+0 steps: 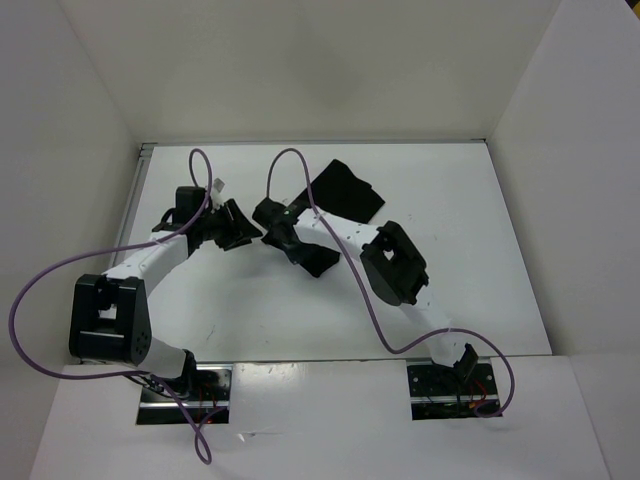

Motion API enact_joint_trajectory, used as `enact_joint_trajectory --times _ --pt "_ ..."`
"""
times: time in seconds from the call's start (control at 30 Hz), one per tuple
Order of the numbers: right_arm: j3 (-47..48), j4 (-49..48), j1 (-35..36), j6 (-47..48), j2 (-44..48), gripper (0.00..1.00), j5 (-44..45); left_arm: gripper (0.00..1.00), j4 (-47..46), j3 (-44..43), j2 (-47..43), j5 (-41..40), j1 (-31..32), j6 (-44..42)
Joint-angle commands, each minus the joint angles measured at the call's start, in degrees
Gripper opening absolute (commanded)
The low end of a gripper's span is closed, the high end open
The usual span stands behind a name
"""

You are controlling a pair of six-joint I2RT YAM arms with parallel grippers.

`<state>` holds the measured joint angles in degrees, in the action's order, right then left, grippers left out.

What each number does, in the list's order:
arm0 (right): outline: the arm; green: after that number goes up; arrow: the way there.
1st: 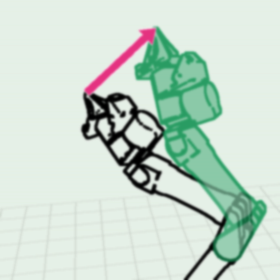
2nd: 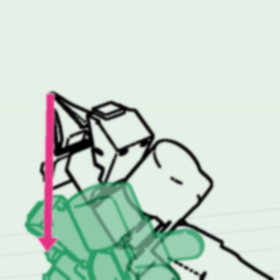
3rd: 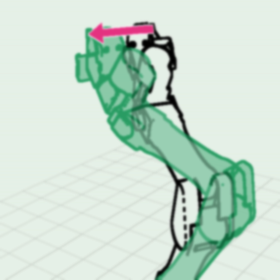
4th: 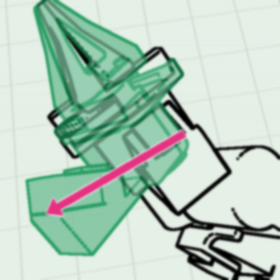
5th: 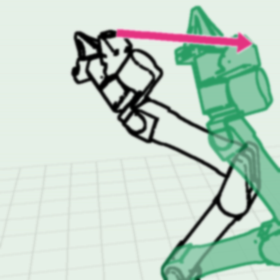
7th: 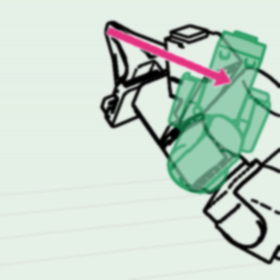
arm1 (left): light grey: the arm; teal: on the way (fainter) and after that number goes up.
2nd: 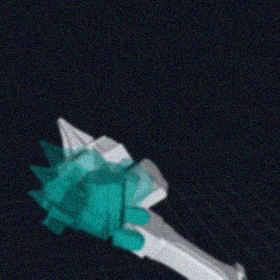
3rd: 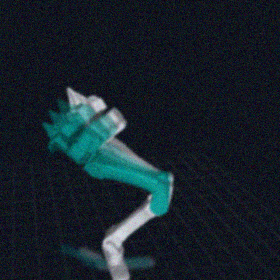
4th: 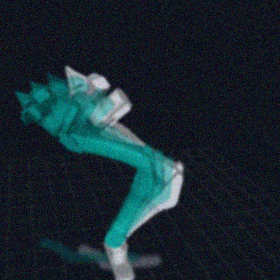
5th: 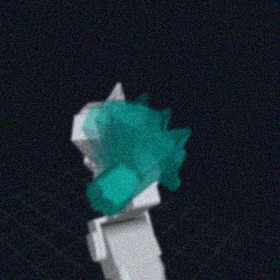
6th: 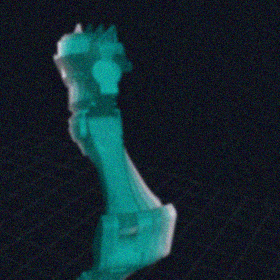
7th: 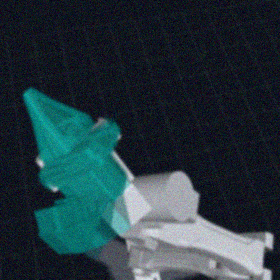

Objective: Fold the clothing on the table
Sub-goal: Flatten the skirt out

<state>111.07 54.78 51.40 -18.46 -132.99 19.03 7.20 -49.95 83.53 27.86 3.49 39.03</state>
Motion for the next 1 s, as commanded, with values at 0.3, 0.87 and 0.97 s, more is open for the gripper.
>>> enact_joint_trajectory --times 0.3,0.87,0.97 --pt "30.31 7.25 0.02 -2.9 8.37 0.0 10.67 0.54 -1.66 0.56 -0.12 1.32 -0.93 -1.14" --pt "2.98 15.97 1.25 -17.13 24.07 0.0 12.9 0.54 -2.72 2.14 -1.17 1.32 -1.46 -0.62" --pt "-14.17 15.97 1.25 -21.7 32.51 0.02 3.76 0.54 -2.1 2.14 -1.17 1.32 -1.46 -0.62"
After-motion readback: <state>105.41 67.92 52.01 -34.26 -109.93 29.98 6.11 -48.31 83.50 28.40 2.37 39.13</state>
